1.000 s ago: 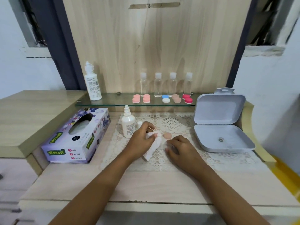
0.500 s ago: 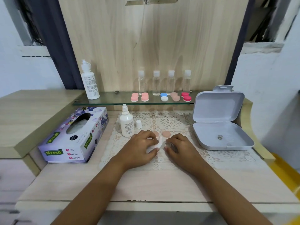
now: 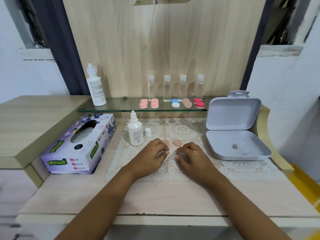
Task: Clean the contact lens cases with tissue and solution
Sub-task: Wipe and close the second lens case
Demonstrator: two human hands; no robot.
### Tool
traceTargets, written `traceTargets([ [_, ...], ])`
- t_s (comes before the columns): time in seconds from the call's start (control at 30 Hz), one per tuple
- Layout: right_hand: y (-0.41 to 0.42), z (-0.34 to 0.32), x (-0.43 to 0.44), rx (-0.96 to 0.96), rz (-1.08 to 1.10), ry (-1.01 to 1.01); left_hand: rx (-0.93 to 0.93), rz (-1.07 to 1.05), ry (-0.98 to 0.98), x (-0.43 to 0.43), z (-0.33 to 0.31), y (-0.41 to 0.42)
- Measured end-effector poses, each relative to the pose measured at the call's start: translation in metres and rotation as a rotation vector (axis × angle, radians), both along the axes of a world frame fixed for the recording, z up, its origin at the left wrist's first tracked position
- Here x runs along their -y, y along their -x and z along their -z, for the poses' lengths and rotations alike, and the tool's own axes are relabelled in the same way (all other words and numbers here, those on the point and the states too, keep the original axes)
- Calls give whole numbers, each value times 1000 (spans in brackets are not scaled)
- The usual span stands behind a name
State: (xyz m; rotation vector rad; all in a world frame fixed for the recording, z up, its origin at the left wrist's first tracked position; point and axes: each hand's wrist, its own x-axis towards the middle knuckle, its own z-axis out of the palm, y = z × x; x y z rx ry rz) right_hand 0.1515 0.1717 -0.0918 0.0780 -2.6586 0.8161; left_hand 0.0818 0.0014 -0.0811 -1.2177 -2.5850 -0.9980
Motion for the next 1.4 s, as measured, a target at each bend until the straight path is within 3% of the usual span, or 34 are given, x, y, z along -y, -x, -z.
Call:
traceTargets([
  [0.17,0,-1,0,23,-1,-11,39,-45,-66,-2,-4,-1],
  [0.4,0,-1,0,38,7,4,-256,-9,113,5,-3,-2],
  [0.53,0,-1,0,45,12,5,-267,10,202,12,0,-1],
  [0.87,1,-2,0,58,9,-22,-246,38,194,8,0,5],
  [1.17,0,-3,0,51,-6,-18,-642,-4,368,8,-5,0],
  [1.4,2,-2,-1,77,2,-66,-567,26,363,1,-9,0],
])
